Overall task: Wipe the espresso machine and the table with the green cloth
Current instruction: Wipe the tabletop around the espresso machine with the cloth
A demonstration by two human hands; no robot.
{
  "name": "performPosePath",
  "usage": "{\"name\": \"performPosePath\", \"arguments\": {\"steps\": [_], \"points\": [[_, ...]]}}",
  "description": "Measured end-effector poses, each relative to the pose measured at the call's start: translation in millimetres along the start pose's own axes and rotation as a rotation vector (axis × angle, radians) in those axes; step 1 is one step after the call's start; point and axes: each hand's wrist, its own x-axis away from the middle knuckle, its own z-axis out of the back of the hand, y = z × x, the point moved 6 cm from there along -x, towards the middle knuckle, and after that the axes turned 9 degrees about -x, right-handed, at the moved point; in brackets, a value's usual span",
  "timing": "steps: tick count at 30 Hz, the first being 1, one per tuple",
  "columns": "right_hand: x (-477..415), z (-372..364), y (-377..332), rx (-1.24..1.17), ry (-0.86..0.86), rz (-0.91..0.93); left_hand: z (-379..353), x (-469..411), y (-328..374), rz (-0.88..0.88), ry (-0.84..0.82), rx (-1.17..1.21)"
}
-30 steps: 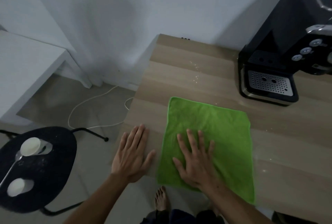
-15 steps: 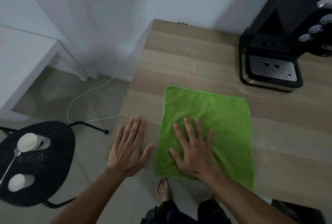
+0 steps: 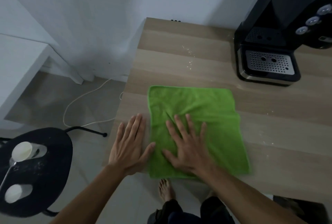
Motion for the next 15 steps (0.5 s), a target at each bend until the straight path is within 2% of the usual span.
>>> {"name": "performPosePath", "arguments": {"steps": [4,9,11,15], "points": [[-1.0,-1.6,2.8,0.004,-0.036,0.045,-2.4,1.2,0.4,0.000,-0.002,-0.003],[61.0,2.2,51.3,0.007,0.000,-0.066,-1.7,1.2,2.2,0.008,-0.016,-0.002],[51.3,0.5,39.0,-0.008,-0.013,-0.064,-1.7,0.8,2.6,0.010,-0.020,-0.003],[0.8,-3.4,-9.9,-0.025,-0.028,0.086,-2.2,-0.3,1.5,0.021,-0.019,0.005]]}}
